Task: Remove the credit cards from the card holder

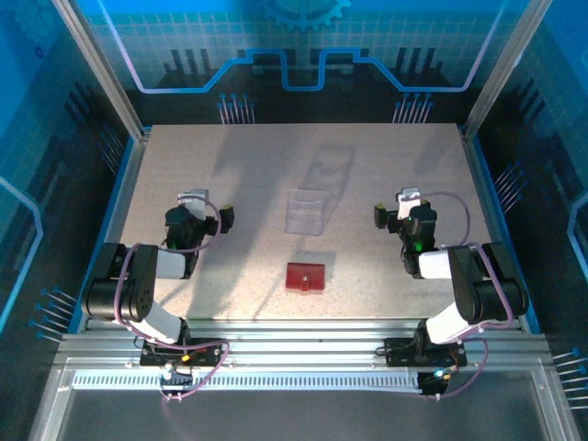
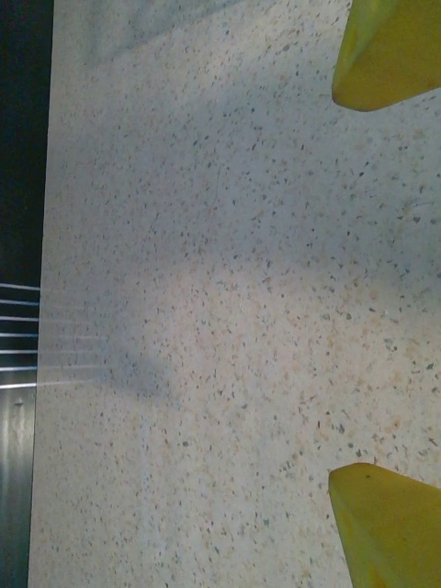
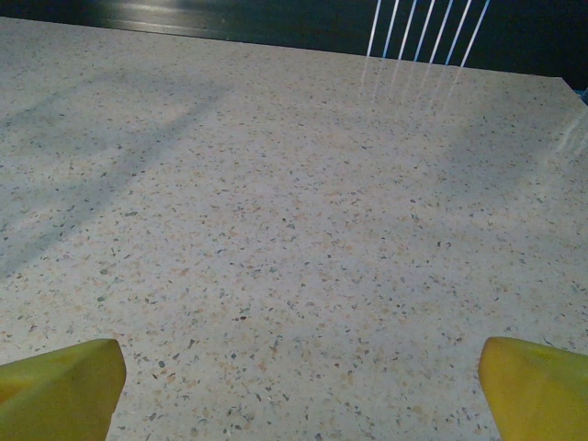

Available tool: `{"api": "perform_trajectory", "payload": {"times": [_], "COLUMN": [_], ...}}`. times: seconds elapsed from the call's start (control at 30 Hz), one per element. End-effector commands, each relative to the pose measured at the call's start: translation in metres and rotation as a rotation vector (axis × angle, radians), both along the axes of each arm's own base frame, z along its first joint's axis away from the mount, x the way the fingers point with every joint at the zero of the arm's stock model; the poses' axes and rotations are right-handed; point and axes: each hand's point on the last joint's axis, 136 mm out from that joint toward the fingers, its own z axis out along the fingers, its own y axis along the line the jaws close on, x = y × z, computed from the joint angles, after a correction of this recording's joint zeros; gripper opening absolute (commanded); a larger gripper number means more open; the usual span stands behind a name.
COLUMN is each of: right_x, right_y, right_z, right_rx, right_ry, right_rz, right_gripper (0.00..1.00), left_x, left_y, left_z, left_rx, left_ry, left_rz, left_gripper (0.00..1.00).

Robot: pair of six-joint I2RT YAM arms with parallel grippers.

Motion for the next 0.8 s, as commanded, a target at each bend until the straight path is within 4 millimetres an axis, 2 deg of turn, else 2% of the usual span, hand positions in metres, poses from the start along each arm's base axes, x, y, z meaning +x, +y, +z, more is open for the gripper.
{"api": "perform_trajectory", "payload": {"times": [0.0,0.17,0.37,0.53,0.63,0.77], "right_x": [0.004,0.001,-0.004,-0.007,-0.008,-0.018], "right_y": [0.002,0.005,0.014,0.021,0.026,0.04], "right_z": [0.008,0.014,0.033,0.057,0.066,0.076], "right_rx": [0.004,-0.018,-0.067,-0.099,-0.065,0.036], "right_ry": [-0.035,-0.061,-0.069,-0.059,0.003,0.107], "right_rz": [0.001,0.003,0.018,0.024,0.033,0.077], "right_gripper": [1.0,1.0,1.0,1.0,1.0,1.0], "left_x": [0.006,0.004,-0.003,-0.007,-0.006,-0.007], "left_y": [0.008,0.004,0.011,0.013,0.005,-0.022], "left_z": [0.007,0.011,0.037,0.061,0.074,0.087], "left_rx": [-0.009,-0.004,0.007,0.024,-0.014,-0.119], "left_ry": [-0.013,-0.025,-0.04,-0.022,0.007,0.096], "left_rz": [0.042,0.019,0.075,0.144,0.155,0.11], "left_gripper": [0.99,0.99,0.99,0.99,0.99,0.99]}}
